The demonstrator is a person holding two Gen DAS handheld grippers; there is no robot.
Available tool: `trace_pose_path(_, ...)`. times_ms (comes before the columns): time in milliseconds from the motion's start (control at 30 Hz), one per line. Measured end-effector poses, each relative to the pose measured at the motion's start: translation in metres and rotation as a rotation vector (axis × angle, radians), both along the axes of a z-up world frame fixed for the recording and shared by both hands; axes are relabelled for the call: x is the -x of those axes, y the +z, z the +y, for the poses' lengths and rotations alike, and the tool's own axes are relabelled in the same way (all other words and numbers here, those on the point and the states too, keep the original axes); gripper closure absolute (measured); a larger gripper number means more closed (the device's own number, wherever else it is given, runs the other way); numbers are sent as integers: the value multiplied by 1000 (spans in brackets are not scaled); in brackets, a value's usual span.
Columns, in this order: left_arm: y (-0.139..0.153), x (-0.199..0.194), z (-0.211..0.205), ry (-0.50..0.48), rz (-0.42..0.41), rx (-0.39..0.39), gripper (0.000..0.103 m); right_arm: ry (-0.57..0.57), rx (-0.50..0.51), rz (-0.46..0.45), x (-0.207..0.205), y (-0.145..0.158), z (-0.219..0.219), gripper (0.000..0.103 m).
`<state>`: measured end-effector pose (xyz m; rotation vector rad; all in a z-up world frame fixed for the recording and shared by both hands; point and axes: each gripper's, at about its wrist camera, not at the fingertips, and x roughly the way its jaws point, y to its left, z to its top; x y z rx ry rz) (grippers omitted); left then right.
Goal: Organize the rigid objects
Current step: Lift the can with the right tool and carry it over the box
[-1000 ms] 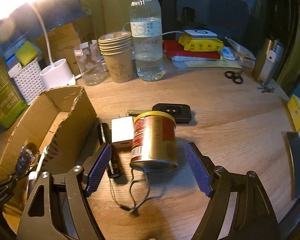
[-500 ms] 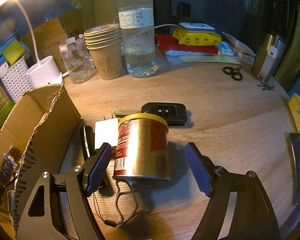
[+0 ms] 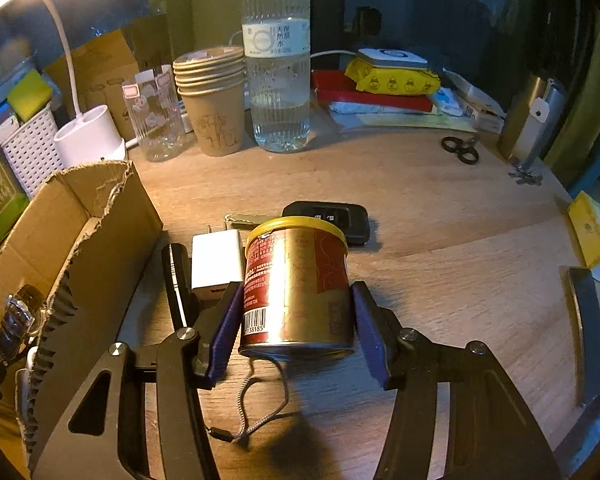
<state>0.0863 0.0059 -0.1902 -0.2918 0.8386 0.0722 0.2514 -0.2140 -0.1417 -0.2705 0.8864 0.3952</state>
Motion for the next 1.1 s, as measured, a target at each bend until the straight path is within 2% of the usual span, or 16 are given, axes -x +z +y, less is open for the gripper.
trace_pose_path(400, 0, 0, 0, 0, 0, 0, 86, 15, -35, -55, 19, 35, 0, 46)
trace_pose_path(867, 0, 0, 0, 0, 0, 1, 86, 80, -70, -114, 52, 75, 16, 46)
trace_pose_path(1100, 0, 0, 0, -1, 0, 1, 86, 135, -85, -125, 66, 85, 35, 46)
